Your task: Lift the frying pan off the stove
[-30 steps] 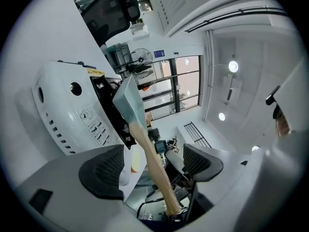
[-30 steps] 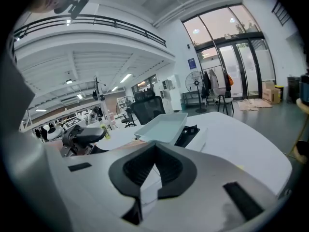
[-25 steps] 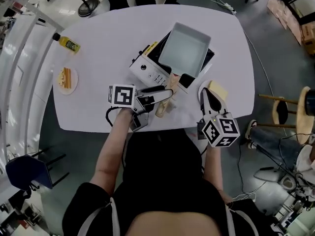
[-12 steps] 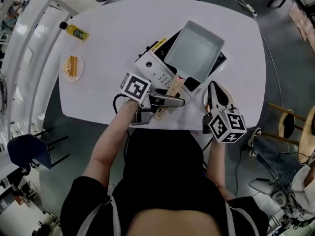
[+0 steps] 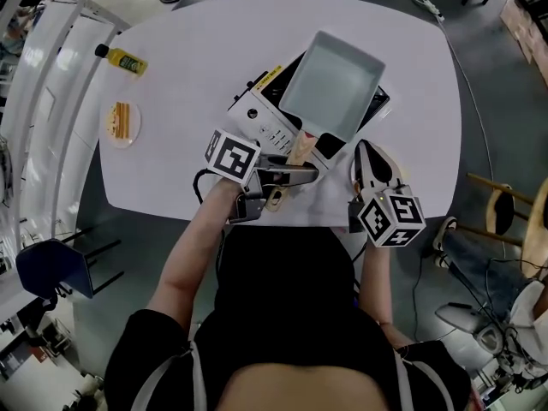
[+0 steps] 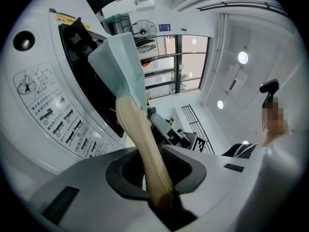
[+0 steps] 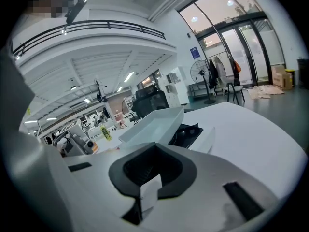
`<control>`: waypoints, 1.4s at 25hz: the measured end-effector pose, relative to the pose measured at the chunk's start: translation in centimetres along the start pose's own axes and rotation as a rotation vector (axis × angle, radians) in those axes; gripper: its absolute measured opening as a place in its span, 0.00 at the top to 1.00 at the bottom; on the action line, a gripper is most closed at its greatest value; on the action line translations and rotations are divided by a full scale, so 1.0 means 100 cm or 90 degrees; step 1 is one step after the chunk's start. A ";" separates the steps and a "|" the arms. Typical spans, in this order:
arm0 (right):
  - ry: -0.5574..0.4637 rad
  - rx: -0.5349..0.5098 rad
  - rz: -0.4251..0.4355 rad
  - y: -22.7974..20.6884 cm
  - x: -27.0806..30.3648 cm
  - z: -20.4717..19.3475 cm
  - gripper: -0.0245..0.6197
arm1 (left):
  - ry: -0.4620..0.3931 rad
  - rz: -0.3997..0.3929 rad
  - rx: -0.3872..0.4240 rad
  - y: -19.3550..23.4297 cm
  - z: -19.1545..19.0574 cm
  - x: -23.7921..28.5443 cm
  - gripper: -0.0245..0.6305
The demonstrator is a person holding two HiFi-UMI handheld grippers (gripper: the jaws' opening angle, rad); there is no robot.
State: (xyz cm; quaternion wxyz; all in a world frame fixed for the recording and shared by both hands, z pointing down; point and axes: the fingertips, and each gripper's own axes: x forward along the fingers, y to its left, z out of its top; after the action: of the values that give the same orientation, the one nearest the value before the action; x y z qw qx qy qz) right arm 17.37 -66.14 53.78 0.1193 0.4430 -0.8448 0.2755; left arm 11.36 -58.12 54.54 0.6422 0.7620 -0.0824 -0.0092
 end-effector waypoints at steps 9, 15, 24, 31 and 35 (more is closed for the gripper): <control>-0.005 -0.003 -0.011 0.001 -0.004 0.002 0.96 | -0.021 0.010 0.016 -0.007 0.000 0.000 0.83; -0.021 -0.014 -0.010 0.008 -0.015 0.013 0.96 | -0.070 0.014 0.064 -0.024 0.011 -0.009 0.81; -0.051 -0.032 0.009 0.031 -0.027 0.035 0.96 | -0.153 0.023 0.116 -0.057 0.031 -0.043 0.80; -0.051 -0.056 0.051 0.061 -0.019 0.044 0.96 | -0.231 0.057 0.149 -0.073 0.035 -0.081 0.80; -0.045 -0.078 0.081 0.073 -0.005 0.047 0.96 | -0.290 0.080 0.151 -0.074 0.035 -0.104 0.80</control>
State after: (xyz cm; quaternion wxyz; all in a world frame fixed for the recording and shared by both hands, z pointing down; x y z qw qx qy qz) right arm 11.91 -65.13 47.02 0.0983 0.3897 -0.8901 0.2148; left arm 1.48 -58.93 45.74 0.5128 0.8036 -0.2724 -0.1307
